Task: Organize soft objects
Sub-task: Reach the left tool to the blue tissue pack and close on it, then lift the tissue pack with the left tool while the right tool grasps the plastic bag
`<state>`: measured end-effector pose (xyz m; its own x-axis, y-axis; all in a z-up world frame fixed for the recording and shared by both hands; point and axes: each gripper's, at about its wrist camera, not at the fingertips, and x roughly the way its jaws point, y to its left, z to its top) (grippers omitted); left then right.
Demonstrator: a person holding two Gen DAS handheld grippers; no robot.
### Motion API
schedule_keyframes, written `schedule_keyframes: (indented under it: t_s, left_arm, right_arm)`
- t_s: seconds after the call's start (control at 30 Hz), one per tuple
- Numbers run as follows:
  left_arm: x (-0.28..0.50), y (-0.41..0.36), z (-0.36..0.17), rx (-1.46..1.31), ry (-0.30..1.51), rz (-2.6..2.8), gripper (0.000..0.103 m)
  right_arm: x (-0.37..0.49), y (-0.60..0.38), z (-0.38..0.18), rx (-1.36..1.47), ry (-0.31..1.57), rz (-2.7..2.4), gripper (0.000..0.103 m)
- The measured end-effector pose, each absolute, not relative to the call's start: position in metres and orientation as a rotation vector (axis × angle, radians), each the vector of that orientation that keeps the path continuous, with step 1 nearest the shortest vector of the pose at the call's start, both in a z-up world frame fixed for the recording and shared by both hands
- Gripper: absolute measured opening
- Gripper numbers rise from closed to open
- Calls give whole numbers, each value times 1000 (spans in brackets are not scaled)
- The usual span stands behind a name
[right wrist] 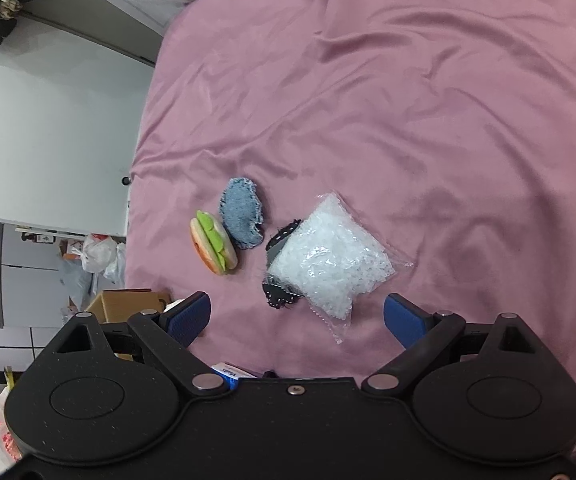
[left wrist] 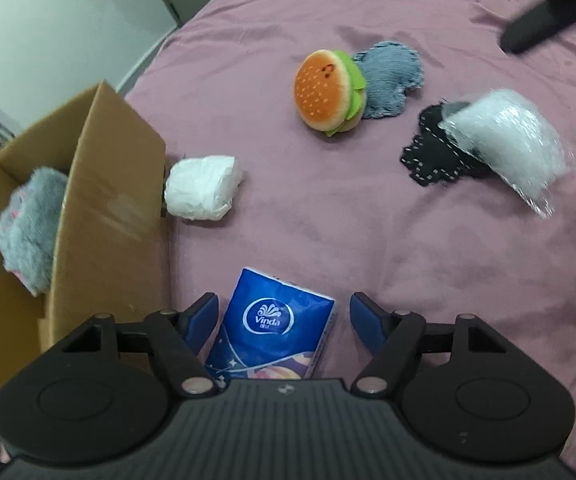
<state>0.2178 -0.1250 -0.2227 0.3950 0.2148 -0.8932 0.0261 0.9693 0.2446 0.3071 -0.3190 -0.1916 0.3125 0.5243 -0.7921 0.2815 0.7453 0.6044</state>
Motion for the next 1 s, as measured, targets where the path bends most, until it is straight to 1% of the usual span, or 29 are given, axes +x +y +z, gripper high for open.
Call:
schedule_keyframes:
  t_s: [0.03,0.1,0.13,0.2,0.27,0.3,0.37,0.43,0.87,0.9,0.97,1.0]
  left_arm:
    - [220,-122,-223,205,1171,121,72]
    - [221,-116,-222,153,1182,113,66]
    - [222,-113,-221,115,1187,101,60]
    - [222,-109,-219,85,1189,105,59]
    - [223,-108,-218,60,1189,115,57]
    - [222,-107,-217,51,1187,118,57]
    - [223,-106,-214,31,1179,116,57]
    - [222,-107,-208,19,1163,112,57]
    - [226,-107,-149,-40,1038,125,57]
    - [226,-106,-146,-45,1036,130,57]
    - [225,-101,-138,-65,1028,140,57]
    - [224,-99,-134,-72,1019,144,57]
  right_arm:
    - [309,-319,-194,767,1281,178,93]
    - [312,-319,-199,774,1288,160,93]
    - [313,-319,-201,778,1290,151,93]
    - [315,-320,-205,776,1291,128,90]
    - [317,-320,-208,779,1297,123,84]
    - [318,-320,-211,782,1304,122,83]
    - [318,-319,-215,787,1317,120,77]
    - [319,-319,-217,783,1324,114,76]
    - [324,-318,-223,791,1292,67,76]
    - [325,-316,-225,779,1291,65,75]
    - [323,-317,-224,775,1265,51,58]
    - [321,-318,-222,774,1251,58,53]
